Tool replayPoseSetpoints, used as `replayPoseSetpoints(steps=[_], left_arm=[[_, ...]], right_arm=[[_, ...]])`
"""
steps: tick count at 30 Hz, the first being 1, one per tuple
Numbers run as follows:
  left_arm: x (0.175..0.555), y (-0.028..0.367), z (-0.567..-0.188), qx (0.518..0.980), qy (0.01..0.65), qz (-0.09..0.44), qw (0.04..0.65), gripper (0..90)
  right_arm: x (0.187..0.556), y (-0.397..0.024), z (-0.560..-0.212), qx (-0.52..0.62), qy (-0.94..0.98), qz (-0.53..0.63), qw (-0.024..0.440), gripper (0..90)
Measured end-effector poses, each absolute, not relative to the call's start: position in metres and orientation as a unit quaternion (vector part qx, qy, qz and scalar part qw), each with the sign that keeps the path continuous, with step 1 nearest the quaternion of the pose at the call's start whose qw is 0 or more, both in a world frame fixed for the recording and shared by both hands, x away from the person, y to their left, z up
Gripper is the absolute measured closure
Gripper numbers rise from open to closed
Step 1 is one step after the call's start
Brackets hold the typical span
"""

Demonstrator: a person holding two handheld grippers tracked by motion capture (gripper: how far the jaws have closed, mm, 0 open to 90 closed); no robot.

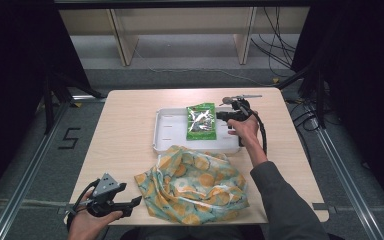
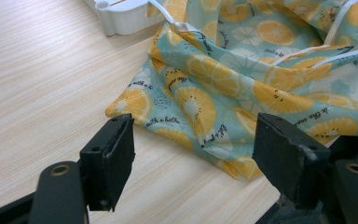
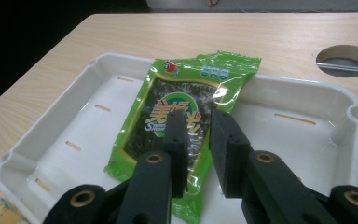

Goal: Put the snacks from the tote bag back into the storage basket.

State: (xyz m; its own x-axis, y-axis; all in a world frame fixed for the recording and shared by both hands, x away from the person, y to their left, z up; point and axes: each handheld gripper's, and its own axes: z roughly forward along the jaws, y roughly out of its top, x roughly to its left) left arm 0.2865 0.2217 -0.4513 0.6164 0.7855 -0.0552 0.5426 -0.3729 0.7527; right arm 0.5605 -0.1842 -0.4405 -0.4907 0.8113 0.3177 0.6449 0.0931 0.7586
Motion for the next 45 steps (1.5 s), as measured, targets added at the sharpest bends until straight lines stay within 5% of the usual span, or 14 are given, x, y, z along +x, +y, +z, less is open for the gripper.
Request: replayPoseSetpoints(steps=[30,45], left_arm=[[0.287,0.221,-0.451,0.803,0.419,0.159,0.392,25.5],[0.287,0.222,-0.450,0.799,0.427,0.159,0.392,21.5]], right_arm=[[0.507,-0.188,-0.402,0.415,0.769,0.475,0.102,49.1],[0.485,-0.195,-0.394,0.402,0.768,0.487,0.105,42.9]])
